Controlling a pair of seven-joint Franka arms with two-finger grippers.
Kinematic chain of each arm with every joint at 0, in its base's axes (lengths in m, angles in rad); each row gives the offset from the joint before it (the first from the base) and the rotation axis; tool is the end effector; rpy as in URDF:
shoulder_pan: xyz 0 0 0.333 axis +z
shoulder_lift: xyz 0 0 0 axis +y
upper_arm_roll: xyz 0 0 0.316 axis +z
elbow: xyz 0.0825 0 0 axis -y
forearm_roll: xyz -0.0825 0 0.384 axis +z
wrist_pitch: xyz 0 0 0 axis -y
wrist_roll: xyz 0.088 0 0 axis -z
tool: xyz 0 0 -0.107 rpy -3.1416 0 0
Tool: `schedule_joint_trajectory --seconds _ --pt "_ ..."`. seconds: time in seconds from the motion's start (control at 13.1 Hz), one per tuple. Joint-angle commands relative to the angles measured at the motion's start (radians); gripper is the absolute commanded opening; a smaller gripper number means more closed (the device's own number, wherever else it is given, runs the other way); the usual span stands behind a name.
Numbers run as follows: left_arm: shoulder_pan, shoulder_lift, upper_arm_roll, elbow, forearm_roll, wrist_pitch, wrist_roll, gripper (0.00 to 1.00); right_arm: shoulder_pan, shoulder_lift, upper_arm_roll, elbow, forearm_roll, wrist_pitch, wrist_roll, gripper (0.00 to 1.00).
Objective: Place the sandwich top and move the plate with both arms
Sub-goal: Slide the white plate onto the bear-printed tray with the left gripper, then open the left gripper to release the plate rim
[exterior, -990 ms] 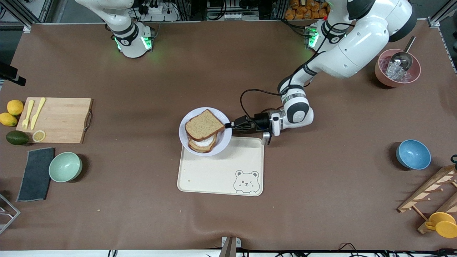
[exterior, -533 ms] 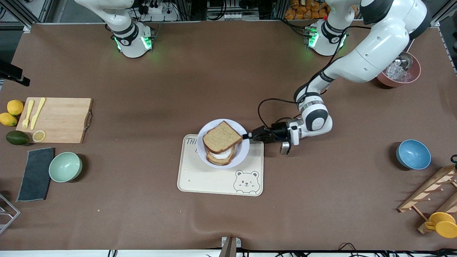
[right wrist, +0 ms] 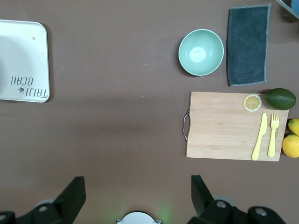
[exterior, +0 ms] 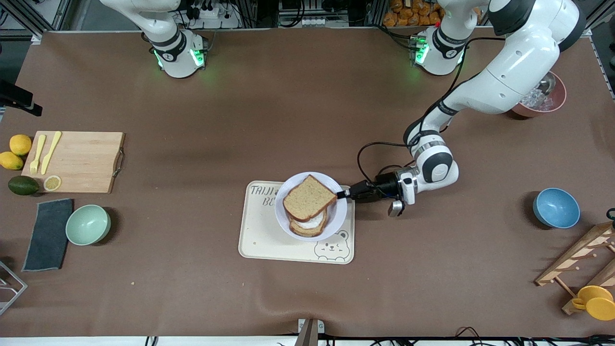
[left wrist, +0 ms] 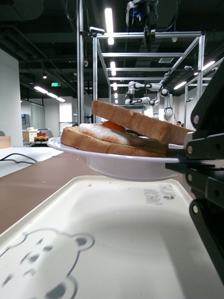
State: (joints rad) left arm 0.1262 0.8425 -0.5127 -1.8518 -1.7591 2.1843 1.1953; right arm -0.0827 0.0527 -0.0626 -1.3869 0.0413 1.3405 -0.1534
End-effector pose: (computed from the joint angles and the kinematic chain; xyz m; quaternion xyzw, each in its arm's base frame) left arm 0.5687 -0.2585 0.1250 0.7391 0.0672 0.0734 0.6662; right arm 0.5410 -0.0728 0.6612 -0.9986 -0.0077 0.0461 0.0258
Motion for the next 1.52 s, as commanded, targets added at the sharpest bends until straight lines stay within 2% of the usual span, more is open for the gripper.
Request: schedule_joint_trajectory --seconds 0.0,0.3,0.53,0.91,0.99,1.07,1.22,1.37,1.45 --pt "-0.011 0.021 0.025 0.032 0.02 -0.008 -0.02 0.0 0.003 0.006 0.0 0.017 -0.012 -0.015 0.006 1.0" --pt "-0.037 0.033 0.062 0.042 0.024 -0.006 -0.019 0.0 0.003 0.007 0.0 0.017 -0.012 -0.015 0.006 1.0" --pt "-0.111 0.033 0.138 0.051 0.027 -0.006 -0.01 0.0 0.004 0.007 0.0 0.017 -0.011 -0.015 0.006 1.0" --pt "-0.12 0.039 0.16 0.055 0.029 -0.006 -0.022 0.0 0.004 0.009 0.0 0.016 -0.011 -0.015 0.006 1.0" --pt "-0.12 0.043 0.164 0.055 0.03 -0.006 -0.02 0.11 0.006 0.009 0.0 0.016 -0.011 -0.015 0.006 1.0" --pt "-0.122 0.047 0.166 0.055 0.03 -0.005 -0.022 0.17 0.004 0.009 0.0 0.016 -0.011 -0.015 0.006 1.0" --pt "-0.132 0.05 0.166 0.055 0.03 -0.003 -0.028 0.19 0.006 0.009 0.0 0.017 -0.011 -0.015 0.006 1.0" --pt "-0.14 0.049 0.177 0.057 0.03 -0.003 -0.045 0.33 0.008 0.009 0.0 0.016 -0.011 -0.015 0.006 1.0" --pt "-0.14 0.047 0.177 0.056 0.03 -0.003 -0.051 0.45 0.008 0.009 0.0 0.016 -0.011 -0.015 0.006 1.0"
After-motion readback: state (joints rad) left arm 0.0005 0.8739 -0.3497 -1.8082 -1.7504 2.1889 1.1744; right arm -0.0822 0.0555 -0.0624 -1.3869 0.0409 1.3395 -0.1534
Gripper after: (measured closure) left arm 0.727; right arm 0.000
